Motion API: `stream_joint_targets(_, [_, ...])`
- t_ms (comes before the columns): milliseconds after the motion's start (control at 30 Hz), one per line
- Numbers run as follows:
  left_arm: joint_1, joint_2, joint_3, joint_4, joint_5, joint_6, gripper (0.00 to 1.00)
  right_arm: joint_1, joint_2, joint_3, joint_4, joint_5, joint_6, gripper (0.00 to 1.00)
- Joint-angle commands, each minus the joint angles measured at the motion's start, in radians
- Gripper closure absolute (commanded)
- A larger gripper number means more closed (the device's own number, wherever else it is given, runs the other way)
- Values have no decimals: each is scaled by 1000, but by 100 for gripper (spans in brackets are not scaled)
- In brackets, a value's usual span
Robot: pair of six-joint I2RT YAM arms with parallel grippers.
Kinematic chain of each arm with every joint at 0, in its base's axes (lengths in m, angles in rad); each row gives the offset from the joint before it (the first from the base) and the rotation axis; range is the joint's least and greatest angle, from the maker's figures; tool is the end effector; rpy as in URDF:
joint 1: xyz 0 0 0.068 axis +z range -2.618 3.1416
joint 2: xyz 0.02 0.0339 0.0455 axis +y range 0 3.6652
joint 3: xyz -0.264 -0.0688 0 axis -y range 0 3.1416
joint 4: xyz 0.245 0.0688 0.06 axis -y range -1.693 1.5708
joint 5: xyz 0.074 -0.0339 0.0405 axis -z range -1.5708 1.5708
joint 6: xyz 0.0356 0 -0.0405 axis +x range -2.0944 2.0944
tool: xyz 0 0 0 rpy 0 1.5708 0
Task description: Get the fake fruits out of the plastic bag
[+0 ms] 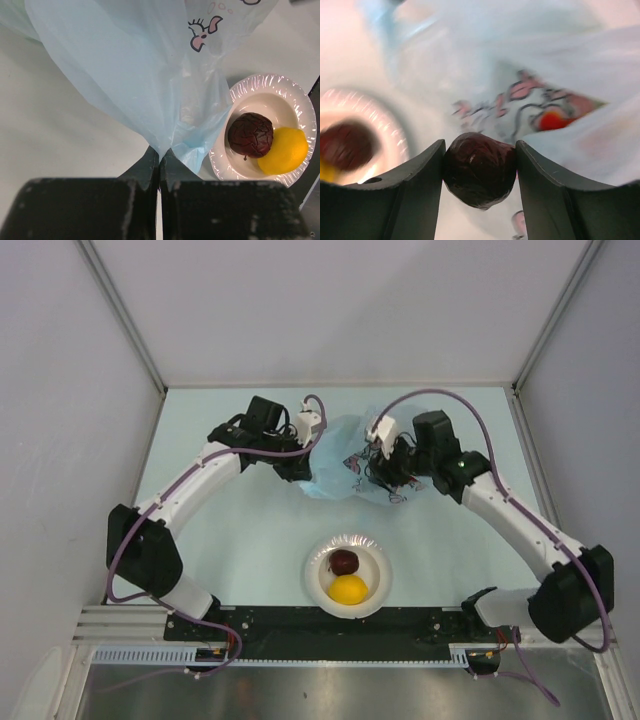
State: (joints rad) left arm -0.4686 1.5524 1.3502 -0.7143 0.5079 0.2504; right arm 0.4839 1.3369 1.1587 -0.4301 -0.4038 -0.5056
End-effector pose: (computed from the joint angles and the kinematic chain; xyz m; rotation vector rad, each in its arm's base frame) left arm 0.2877 -0.1650 0.3036 1.0655 2.2207 -0.7237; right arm 0.2574 0.1511 0.3249 -1.2186 1.7764 0.4263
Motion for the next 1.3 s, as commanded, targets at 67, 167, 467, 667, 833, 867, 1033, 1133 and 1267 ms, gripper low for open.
stream_joint_targets(67, [-2,3,53,32,21,-20,100,113,-122,-229,-176,-123,-286,47])
stream_joint_targets(167, [-2,-8,43,29,15,-17,100,127,-143,-306,-141,-150,-332,46])
stream_joint_targets(467, [-2,-20,32,22,7,-13,100,222,-148,-389,-102,-185,-462,48])
stream_joint_targets(667, [2,-37,1,30,21,-20,100,311,-137,-448,-70,-208,-404,47])
stream_joint_targets(833, [8,-63,-25,42,32,-30,100,369,-98,-478,-1,-196,-384,46])
stream_joint_targets(867, [8,-69,-31,42,34,-31,100,378,-93,-479,14,-193,-380,46])
stream_joint_targets(1033, [13,-90,-59,52,34,-31,100,398,-42,-481,82,-181,-378,29])
stream_joint_targets(1133, [15,-94,-68,55,32,-31,100,400,-51,-481,114,-155,-386,0])
stream_joint_targets(1267, [16,-94,-53,52,32,-31,100,378,-145,-475,94,-70,-412,0])
